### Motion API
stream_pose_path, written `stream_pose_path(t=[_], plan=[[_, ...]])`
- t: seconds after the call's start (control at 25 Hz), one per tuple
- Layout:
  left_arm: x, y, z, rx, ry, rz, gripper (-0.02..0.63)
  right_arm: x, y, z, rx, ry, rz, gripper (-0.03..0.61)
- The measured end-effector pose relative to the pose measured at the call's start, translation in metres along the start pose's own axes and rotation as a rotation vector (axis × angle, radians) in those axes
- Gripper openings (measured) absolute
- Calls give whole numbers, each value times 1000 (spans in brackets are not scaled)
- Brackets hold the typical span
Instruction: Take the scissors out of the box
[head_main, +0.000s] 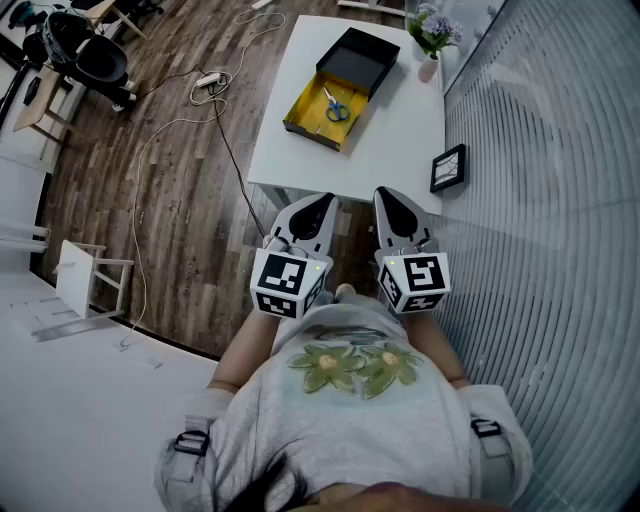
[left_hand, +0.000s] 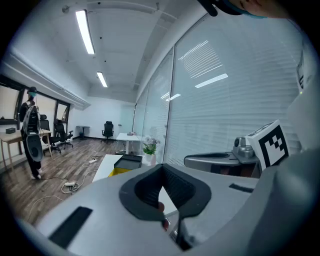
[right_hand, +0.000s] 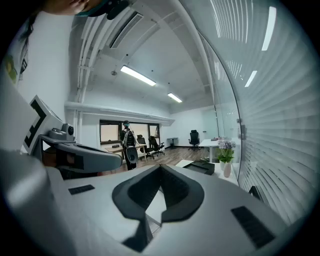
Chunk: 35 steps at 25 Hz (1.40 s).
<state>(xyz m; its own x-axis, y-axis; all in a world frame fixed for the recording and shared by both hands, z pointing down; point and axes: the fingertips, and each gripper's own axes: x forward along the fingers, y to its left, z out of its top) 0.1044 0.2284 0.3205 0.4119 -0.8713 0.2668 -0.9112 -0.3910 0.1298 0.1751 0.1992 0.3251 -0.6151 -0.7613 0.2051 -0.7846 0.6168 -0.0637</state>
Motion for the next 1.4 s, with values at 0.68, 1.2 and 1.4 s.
stream_pose_path(t=[0.68,1.2,1.4], plan=[[-24,37,-11,-12,5,-34,6,9,40,-5,11,9,-27,6],[-30,56,-35,0,43,-108,6,15,60,-33,47,43,-81,6],[-21,70,-36,-7,53,-112,6,35,59,-33,49,54,-64,6]])
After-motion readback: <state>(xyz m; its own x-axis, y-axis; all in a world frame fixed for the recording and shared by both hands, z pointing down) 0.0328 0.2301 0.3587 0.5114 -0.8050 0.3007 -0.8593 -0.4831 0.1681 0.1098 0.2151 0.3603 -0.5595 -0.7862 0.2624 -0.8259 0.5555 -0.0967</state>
